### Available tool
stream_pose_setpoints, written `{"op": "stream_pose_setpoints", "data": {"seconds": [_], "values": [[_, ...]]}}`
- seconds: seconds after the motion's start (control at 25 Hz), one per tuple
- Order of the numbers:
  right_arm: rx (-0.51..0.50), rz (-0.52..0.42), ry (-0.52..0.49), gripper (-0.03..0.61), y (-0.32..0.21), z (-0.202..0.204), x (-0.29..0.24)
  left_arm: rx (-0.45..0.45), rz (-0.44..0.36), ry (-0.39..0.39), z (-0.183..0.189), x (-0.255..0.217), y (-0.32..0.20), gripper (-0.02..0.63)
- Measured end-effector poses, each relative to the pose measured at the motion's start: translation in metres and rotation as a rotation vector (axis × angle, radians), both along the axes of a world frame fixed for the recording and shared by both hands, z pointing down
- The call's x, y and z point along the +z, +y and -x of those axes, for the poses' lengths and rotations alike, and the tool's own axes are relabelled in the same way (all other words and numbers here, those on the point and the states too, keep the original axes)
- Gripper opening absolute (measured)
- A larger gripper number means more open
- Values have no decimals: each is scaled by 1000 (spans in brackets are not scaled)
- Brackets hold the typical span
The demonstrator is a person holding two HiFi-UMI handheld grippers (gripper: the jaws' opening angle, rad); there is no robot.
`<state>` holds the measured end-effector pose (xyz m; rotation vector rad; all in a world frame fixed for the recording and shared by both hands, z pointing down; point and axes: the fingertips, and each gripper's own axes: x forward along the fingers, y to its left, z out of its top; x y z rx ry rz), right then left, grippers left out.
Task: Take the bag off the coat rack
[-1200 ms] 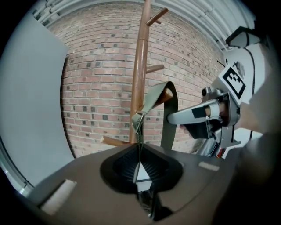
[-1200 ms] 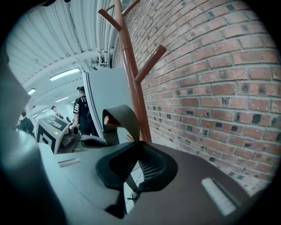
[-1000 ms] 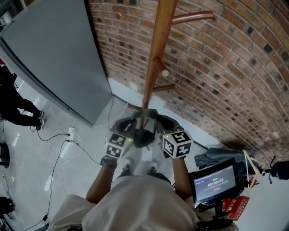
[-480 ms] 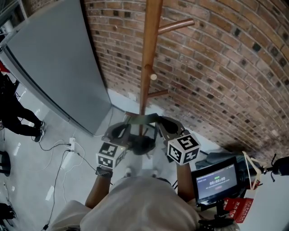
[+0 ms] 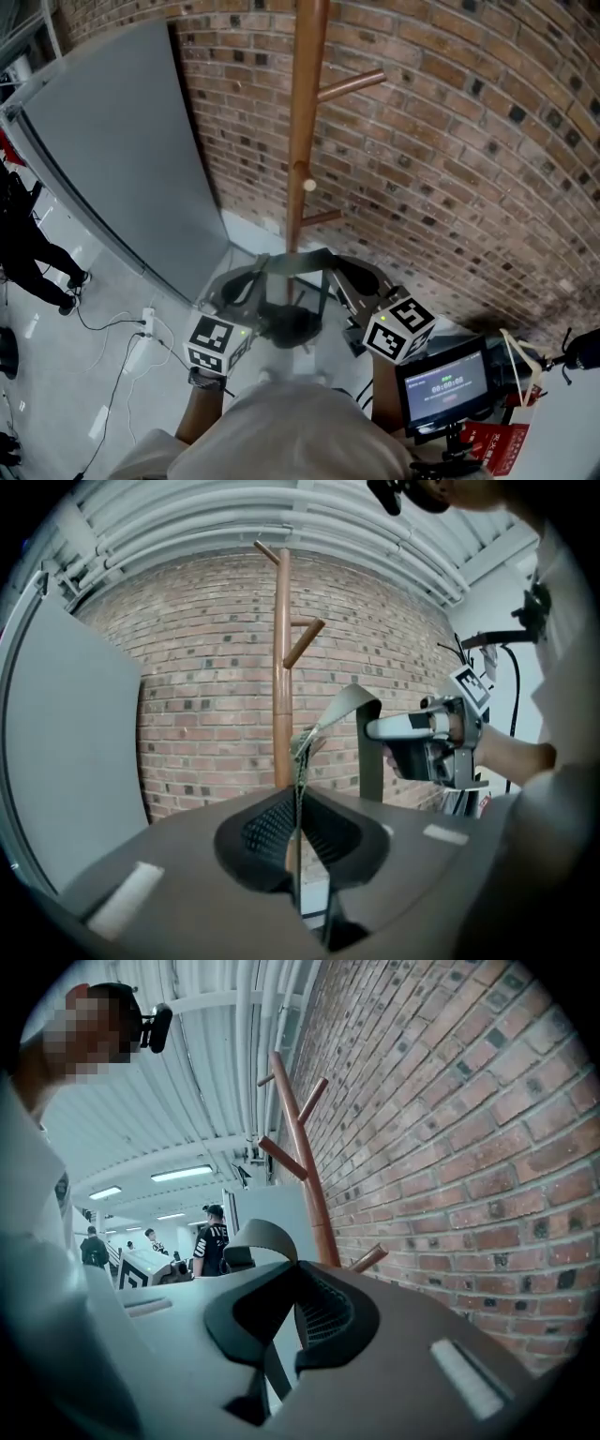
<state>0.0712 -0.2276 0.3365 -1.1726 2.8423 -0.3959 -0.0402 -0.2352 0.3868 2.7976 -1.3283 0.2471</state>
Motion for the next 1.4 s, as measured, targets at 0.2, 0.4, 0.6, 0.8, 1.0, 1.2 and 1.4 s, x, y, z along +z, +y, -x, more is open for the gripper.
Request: {"op": "stream_pose_setpoints", "data": {"seconds": [0.2, 0.4, 0.6, 0.8, 1.0, 1.2, 1.4], "values": [[-26, -17, -58, 8, 3, 0, -18, 5, -34, 14, -1, -20, 0, 15], [-45, -52, -62, 8, 4, 4, -36, 12, -76, 25, -1, -42, 0, 15], [-49, -79, -56, 8, 4, 6, -47, 9, -105, 36, 2, -57, -1, 15], [-46, -82, -43, 6, 4, 7, -50, 4, -101, 43, 4, -59, -1, 15], [-44, -75, -27, 6, 1, 9, -44, 0, -87, 41, 6, -54, -4, 15], [-43, -69, -20, 6, -3, 10, -41, 0, -82, 40, 6, -52, -6, 15], [-39, -52, -12, 6, -5, 9, -35, 1, -62, 33, 5, -46, -8, 15]]}}
